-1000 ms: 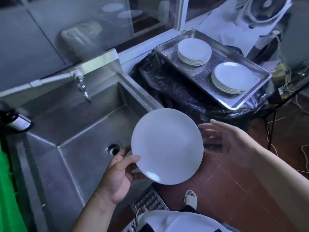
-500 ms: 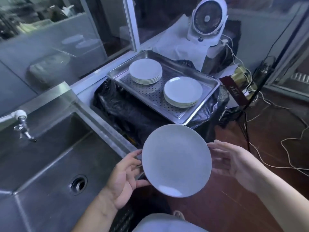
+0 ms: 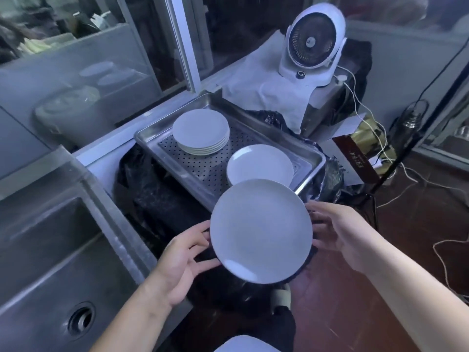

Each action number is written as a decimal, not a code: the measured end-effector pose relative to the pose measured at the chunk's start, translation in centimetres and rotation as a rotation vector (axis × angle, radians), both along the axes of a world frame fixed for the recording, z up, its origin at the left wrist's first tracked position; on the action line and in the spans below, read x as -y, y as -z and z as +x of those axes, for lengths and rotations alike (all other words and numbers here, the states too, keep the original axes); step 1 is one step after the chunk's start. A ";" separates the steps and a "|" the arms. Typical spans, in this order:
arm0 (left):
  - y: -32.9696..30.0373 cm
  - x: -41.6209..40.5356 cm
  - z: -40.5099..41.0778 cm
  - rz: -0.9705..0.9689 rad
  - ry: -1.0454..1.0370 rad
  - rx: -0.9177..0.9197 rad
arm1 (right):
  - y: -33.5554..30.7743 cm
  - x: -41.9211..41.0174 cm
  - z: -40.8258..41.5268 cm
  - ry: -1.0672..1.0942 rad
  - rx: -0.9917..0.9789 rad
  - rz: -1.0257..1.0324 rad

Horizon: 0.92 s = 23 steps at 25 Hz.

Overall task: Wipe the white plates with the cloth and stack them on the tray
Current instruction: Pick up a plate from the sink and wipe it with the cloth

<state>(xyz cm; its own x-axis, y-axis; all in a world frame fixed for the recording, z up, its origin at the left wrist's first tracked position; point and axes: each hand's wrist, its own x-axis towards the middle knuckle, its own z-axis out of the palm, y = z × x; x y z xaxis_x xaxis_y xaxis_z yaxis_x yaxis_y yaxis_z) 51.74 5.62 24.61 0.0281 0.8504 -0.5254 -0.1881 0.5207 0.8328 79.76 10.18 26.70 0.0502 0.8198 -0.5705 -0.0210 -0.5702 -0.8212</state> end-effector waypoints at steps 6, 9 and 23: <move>1.2 -10.8 3.3 -0.064 -0.106 -0.024 | 0.8 -15.5 1.4 -0.106 0.132 -0.057; 2.7 -15.2 4.3 -0.100 -0.148 -0.054 | 2.6 -22.0 1.1 -0.176 0.168 -0.096; 5.4 -19.7 7.4 -0.234 -0.314 -0.220 | 6.4 -29.7 1.2 -0.489 0.219 -0.151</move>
